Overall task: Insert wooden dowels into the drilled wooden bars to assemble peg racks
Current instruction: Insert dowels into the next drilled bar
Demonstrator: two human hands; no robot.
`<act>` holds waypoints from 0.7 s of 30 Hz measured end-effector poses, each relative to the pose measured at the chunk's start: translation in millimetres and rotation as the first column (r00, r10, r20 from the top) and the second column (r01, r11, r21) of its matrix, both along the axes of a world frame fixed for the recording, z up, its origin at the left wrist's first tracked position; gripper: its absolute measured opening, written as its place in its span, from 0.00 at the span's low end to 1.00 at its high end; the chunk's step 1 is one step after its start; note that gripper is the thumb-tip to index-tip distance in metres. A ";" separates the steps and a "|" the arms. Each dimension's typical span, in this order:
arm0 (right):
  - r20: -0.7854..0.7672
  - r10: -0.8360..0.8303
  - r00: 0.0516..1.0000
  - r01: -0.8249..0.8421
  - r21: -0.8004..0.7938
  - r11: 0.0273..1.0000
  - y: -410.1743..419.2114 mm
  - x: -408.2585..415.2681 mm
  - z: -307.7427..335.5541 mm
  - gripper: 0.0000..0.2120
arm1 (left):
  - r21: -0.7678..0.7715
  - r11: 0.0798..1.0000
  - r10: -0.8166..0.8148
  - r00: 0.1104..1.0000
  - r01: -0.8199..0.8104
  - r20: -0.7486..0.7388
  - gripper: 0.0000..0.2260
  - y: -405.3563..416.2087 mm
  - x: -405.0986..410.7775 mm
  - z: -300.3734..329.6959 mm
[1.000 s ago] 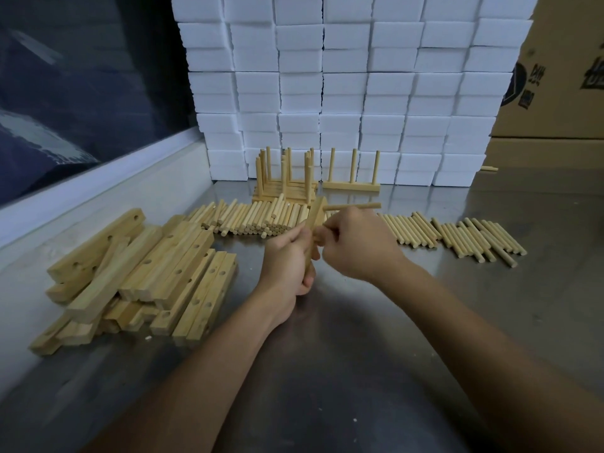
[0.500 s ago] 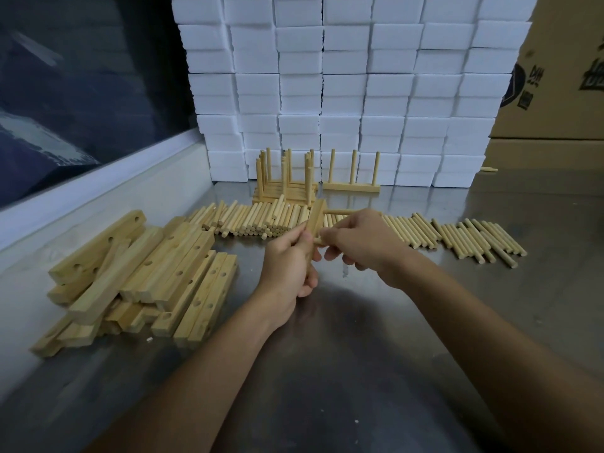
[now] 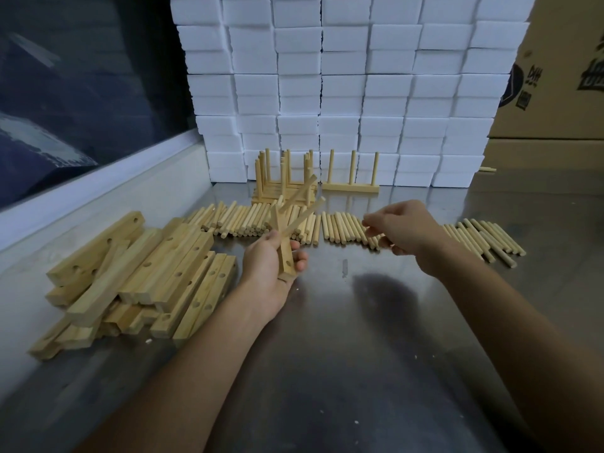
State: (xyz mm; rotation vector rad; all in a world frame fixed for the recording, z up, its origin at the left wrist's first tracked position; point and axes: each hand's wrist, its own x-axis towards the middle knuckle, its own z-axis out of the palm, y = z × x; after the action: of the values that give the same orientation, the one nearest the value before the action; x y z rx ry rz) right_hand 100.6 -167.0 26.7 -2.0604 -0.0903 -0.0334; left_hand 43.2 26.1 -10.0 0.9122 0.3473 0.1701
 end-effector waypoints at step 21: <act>0.119 0.473 0.873 -0.201 -0.796 0.571 51.5 -8.1 -55.8 0.29 | -0.052 0.998 -0.035 0.999 0.035 0.005 0.13 -1.5 0.5 1.3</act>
State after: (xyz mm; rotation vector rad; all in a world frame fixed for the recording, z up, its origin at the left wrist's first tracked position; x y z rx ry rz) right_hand 92.4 -115.6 -29.1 -2.8465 -0.8571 -0.1062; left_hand 43.7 24.7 -8.7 0.8658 0.3299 0.1304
